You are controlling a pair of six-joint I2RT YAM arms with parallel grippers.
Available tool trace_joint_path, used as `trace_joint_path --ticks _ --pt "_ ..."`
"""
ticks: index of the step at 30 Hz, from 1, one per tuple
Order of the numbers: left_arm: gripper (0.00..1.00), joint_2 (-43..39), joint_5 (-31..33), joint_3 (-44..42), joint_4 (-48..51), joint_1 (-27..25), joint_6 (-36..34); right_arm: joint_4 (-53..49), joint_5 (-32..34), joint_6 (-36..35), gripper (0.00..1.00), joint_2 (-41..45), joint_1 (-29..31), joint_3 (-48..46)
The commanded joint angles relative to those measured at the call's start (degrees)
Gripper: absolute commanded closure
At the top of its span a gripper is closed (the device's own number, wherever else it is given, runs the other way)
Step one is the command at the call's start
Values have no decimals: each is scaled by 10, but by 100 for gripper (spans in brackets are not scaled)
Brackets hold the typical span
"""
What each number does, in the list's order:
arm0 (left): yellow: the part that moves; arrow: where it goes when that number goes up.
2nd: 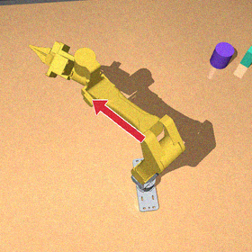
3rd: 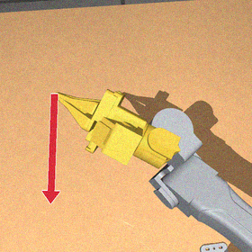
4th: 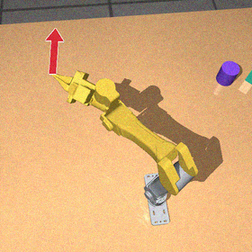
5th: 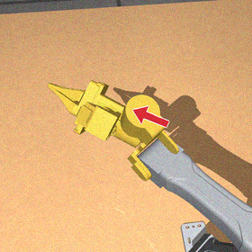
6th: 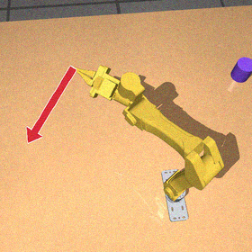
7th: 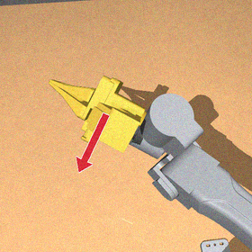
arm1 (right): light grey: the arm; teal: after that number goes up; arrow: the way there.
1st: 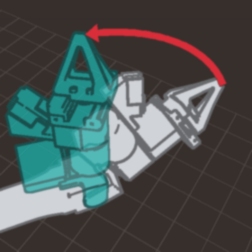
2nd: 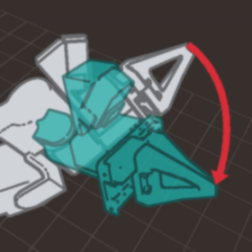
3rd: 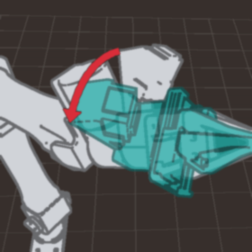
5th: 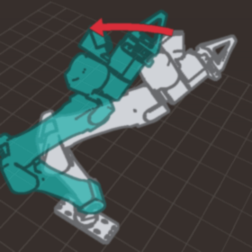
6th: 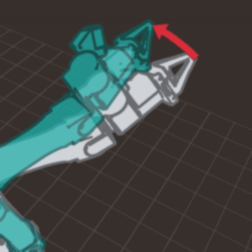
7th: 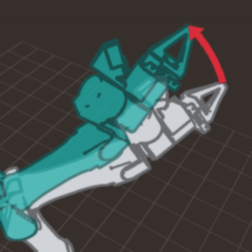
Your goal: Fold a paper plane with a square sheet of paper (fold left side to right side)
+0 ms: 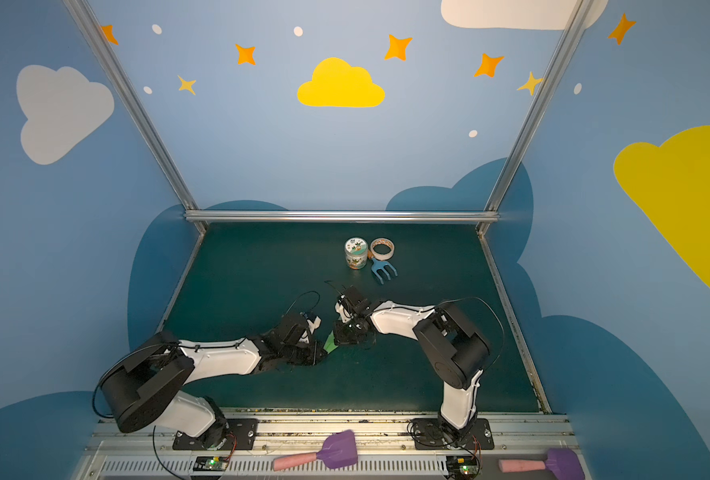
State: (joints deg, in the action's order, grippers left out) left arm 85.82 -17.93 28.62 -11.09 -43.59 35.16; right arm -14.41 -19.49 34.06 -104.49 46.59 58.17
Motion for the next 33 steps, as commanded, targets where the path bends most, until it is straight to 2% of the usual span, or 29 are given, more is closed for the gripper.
trace_joint_path --ticks 1,12,17,24,27,33 --pt "97 -10 30 -23 16 0 8 -9 18 -7 100 -8 0 -12" --pt "97 -51 48 -84 7 1 44 -15 20 -9 100 -4 -3 -11" --pt "97 -112 84 -126 24 4 83 -17 22 -9 100 -2 -4 -14" --pt "97 -210 84 -75 93 5 80 -19 22 -12 100 -2 -5 -16" --pt "97 -195 74 -40 97 5 69 -20 22 -14 100 -2 -5 -16" --pt "97 -110 62 17 69 5 43 -21 20 -13 100 -4 -5 -13"
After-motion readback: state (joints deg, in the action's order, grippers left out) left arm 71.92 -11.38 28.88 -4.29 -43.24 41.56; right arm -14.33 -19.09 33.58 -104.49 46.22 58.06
